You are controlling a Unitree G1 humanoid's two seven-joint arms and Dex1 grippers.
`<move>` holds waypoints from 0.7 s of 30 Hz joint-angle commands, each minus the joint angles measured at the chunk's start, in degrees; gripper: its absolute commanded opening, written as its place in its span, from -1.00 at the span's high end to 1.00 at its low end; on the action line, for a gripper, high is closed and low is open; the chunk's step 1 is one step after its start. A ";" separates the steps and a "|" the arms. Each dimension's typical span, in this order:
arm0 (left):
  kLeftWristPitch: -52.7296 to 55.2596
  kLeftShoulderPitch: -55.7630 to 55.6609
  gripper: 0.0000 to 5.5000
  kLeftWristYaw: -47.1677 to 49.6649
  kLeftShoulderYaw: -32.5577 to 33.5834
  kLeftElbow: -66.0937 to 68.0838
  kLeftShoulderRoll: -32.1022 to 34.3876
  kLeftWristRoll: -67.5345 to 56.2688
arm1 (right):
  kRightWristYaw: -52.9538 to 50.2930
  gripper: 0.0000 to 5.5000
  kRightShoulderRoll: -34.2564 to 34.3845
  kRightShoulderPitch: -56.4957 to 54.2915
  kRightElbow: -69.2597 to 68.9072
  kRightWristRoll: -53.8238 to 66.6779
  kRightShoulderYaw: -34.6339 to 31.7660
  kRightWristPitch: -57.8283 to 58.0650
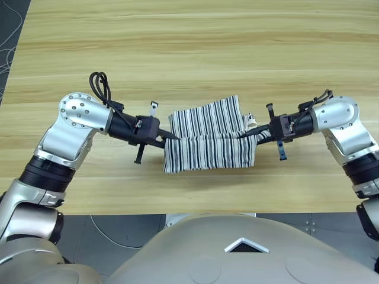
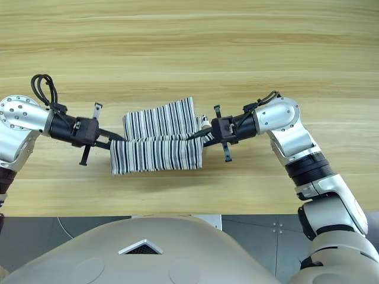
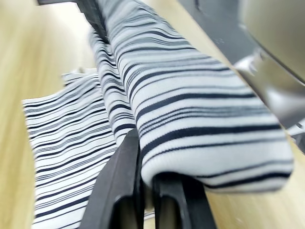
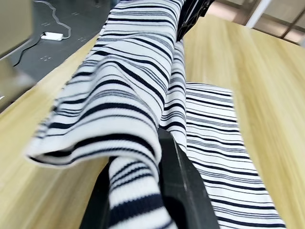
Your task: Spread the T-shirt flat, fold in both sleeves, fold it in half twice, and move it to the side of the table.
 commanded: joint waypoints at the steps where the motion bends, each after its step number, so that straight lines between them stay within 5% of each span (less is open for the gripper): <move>1: 4.10 -2.58 0.96 2.19 2.92 4.45 -4.23 1.12 | -1.03 0.96 3.23 -2.44 5.55 -4.59 -1.61 0.30; 9: 7.46 -3.98 0.96 6.65 -0.61 17.34 -11.00 14.20 | -4.49 0.96 10.26 -4.30 16.50 -13.78 -1.63 -4.01; 15: 11.91 -3.31 0.63 5.07 1.40 22.17 -13.10 14.32 | -4.07 0.46 13.60 -4.87 19.99 -10.84 -6.23 1.08; 21: 21.05 -5.79 0.63 -0.25 8.45 21.04 -13.82 5.24 | -0.64 0.46 16.92 -6.56 21.01 -2.11 -13.32 14.19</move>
